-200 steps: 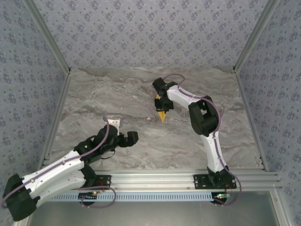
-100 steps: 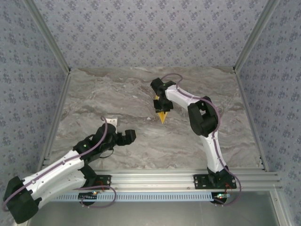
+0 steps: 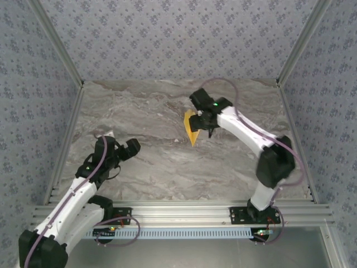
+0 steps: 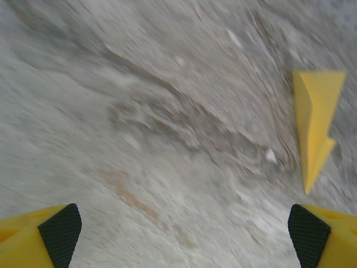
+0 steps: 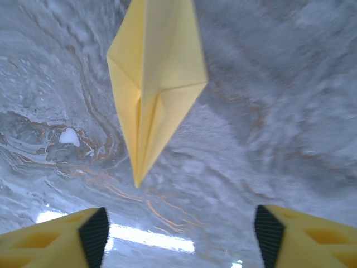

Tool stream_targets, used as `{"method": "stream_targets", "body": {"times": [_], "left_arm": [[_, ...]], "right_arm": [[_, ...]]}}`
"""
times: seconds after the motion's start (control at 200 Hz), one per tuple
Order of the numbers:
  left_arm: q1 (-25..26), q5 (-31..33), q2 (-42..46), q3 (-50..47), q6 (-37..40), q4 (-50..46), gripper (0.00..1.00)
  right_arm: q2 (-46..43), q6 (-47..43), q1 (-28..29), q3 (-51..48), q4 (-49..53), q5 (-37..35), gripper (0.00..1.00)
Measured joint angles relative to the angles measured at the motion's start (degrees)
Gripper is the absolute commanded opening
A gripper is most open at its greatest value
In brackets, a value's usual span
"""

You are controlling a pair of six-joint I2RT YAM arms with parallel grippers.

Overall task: Fold a paper plane with a square sheet of paper (fold left side to right side)
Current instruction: Place the paper plane at the center of the table, then reset both arms

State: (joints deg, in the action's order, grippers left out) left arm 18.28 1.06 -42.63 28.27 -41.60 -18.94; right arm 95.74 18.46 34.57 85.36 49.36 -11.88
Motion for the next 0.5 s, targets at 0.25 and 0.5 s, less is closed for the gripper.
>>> {"method": "stream_targets", "body": {"times": [0.25, 0.5], "left_arm": [[-1.5, 20.5, 3.1, 0.4, 9.4, 4.9, 0.98], [-4.6, 31.6, 2.4, -8.1, 25.2, 19.0, 0.98]], "right_arm": [[-25.7, -5.8, -10.8, -27.1, -13.9, -6.8, 1.0], [-40.7, -9.6, -29.9, -56.5, -37.3, -2.4, 1.0]]}}
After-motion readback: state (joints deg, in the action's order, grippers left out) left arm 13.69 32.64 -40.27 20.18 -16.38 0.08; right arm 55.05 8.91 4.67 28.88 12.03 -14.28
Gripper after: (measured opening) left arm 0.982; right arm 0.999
